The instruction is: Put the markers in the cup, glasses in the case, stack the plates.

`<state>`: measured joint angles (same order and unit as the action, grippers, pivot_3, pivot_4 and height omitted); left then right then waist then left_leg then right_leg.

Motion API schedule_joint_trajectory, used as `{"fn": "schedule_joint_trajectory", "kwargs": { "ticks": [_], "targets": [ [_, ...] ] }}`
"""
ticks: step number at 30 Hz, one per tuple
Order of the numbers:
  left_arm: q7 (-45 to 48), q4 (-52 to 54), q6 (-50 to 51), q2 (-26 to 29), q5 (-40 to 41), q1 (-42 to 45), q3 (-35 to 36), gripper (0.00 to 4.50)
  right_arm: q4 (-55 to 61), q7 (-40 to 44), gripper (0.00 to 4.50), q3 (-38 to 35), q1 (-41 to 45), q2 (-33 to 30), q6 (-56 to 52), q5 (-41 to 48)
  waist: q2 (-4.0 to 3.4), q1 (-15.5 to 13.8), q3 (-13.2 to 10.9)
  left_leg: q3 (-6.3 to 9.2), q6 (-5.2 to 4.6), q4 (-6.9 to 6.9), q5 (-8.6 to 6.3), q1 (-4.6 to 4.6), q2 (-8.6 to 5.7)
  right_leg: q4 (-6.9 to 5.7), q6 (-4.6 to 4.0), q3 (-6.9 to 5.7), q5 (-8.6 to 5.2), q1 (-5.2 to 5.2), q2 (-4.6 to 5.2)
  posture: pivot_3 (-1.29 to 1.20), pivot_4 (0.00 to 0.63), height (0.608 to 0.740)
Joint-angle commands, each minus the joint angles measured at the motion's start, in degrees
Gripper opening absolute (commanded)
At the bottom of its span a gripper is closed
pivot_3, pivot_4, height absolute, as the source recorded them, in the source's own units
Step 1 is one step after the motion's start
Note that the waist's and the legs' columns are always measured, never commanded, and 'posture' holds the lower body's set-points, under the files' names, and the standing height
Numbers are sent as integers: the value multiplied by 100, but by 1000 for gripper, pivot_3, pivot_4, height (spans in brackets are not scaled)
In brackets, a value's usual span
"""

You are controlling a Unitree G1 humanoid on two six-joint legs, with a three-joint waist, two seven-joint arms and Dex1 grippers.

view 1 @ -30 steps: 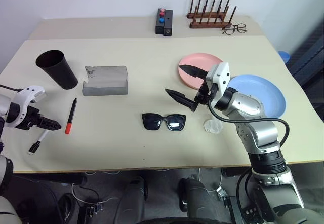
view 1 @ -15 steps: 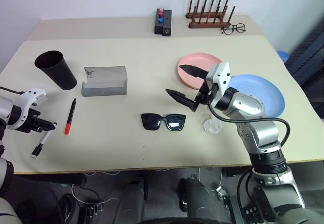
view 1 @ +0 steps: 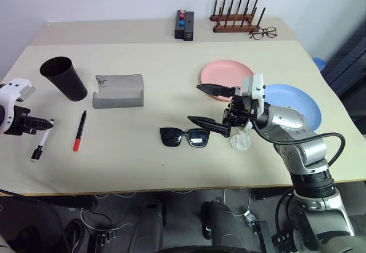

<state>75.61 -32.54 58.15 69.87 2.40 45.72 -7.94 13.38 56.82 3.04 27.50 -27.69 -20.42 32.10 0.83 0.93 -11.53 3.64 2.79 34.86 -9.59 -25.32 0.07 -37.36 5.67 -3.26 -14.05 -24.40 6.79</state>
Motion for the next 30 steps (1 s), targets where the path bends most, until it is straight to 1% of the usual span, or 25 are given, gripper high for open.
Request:
{"fn": "schedule_joint_trajectory", "kwargs": {
  "ticks": [1, 4, 8, 11, 13, 15, 17, 19, 21, 25, 27, 30],
  "targets": [
    [-164, 380, 288, 179, 214, 140, 369, 32, 80, 106, 4500, -139, 211, -3, 57, 156, 0, -2, 0, 0, 0, 2, 0, 0, 0, 0, 0, 0, 0, 1, 0, 0, 150, 740],
    [-501, 530, 104, 100, 306, 204, 638, 32, -149, -83, 4500, -159, 318, 109, 241, -55, 1, 5, 0, 0, 0, 5, 0, 0, 0, -1, 0, 0, 0, 2, 0, 0, 150, 740],
    [-1185, 257, -807, -291, 669, 526, 1521, 32, -514, -505, 4500, -393, 598, 376, 303, -22, 1, -5, 0, 1, 0, 10, 0, 0, 0, -7, 1, -1, 0, 2, -1, 0, 150, 740],
    [-1584, 7, -2192, -478, 758, 616, 1968, 32, -640, -691, 4500, -484, 695, 494, 381, -57, 1, 2, 0, -2, 0, 14, 0, -1, 0, -8, 13, 1, 14, 2, 0, 0, 150, 740],
    [-1861, -284, -2784, -630, 828, 783, 2178, 32, -692, -767, 4500, -523, 726, 530, 413, -72, 1, -2, 0, -2, 0, 14, 0, -1, 0, -8, 13, 1, 15, 2, 0, 0, 150, 740],
    [-2043, -566, -3132, -730, 866, 974, 2275, 32, -698, -785, 4500, -537, 736, 539, 406, -61, 2, -1, 1, -3, 0, 16, 0, -1, 0, -9, 14, 1, 15, 2, -1, 0, 150, 740],
    [-2253, -928, -3763, -838, 844, 1224, 2326, 32, -692, -807, 4500, -543, 738, 541, 390, -45, 3, -8, 2, -4, 0, 18, 0, -1, 0, -10, 15, 1, 16, 3, -1, 0, 150, 740],
    [-2366, -1259, -4048, -904, 869, 1467, 2342, 32, -693, -811, 4500, -539, 733, 535, 394, -46, 4, -12, 2, -4, 0, 19, 0, -1, 0, -10, 16, 1, 16, 4, -1, 0, 150, 740],
    [-2449, -1619, -4359, -966, 878, 1739, 2336, 32, -718, -846, 4500, -515, 728, 529, 466, -137, 4, -9, 2, -5, 0, 21, 0, -2, -1, -10, 19, 1, 18, 4, -1, 0, 150, 740],
    [-2734, -2339, -5324, -1109, 950, 2164, 2529, 32, -769, -931, 4500, -467, 734, 524, 535, -315, 5, -7, 2, -5, 0, 22, 0, -1, -1, -10, 20, 1, 18, 4, -1, 0, 150, 740],
    [-2738, -2598, -5884, -1172, 797, 2079, 2426, 32, -786, -1000, 4500, -462, 744, 521, 588, -418, 5, -5, 2, -6, 0, 21, 0, -1, -1, -10, 20, 1, 18, 4, -1, 0, 150, 740],
    [-2627, -2881, -6062, -1240, 940, 2022, 2530, 32, -769, -1051, 4500, -489, 738, 508, 597, -466, 5, -4, 2, -8, 0, 21, 0, 0, -1, -12, 19, 2, 18, 4, -1, 0, 150, 740]
  ]
}}
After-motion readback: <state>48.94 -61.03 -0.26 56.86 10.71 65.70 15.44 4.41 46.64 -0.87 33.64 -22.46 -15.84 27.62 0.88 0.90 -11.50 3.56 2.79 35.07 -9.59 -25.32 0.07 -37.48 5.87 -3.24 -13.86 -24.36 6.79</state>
